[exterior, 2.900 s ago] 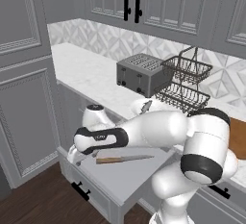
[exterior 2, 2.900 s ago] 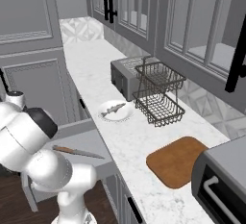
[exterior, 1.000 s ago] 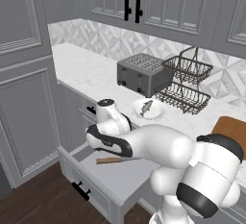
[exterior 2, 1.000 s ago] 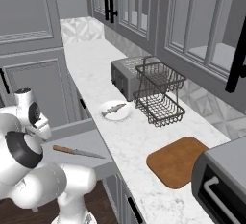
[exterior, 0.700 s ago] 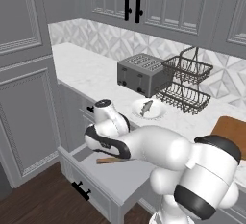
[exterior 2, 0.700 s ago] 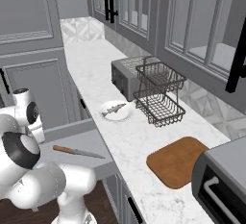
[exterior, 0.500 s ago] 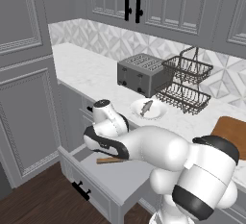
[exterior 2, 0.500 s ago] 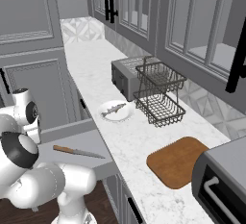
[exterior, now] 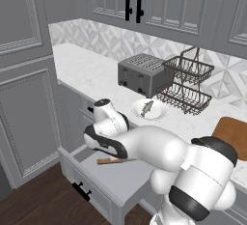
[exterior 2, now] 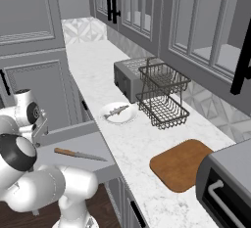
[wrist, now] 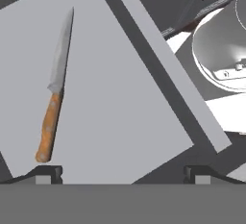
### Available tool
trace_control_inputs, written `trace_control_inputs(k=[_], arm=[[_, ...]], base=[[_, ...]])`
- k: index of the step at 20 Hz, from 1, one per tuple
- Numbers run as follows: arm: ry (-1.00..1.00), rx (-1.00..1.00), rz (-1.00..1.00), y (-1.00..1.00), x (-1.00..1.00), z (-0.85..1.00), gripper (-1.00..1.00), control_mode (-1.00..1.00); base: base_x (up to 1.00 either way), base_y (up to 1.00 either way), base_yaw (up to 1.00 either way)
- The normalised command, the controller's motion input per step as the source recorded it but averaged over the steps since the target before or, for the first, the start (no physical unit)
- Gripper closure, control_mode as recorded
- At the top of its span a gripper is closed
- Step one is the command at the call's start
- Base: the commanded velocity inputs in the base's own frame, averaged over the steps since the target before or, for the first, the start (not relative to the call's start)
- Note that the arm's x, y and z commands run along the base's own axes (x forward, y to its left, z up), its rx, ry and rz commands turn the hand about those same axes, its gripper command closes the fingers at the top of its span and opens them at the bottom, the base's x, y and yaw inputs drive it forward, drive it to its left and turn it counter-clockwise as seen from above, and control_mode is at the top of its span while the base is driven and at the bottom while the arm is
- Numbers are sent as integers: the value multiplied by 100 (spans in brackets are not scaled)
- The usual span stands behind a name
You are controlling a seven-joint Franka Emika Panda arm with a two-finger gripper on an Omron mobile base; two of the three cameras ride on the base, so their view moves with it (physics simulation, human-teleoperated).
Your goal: Pick up the knife from the drawer and place it on the cutting board. Then place the meat from the plate to the cutting board.
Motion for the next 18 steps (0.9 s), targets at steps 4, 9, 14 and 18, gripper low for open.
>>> trace_control_inputs(k=[4, 9, 14, 18], arm=[[-1, 0, -3, -42, 1, -32, -100, -100], [1, 0, 0, -33, 23, -28, -100, -100], [1, 5, 0, -8, 46, -51, -100, -100], [0, 4, -3, 0, 32, -49, -100, -100]], base=[[0, 0, 0], [0, 0, 0], [0, 0, 0], [0, 0, 0]])
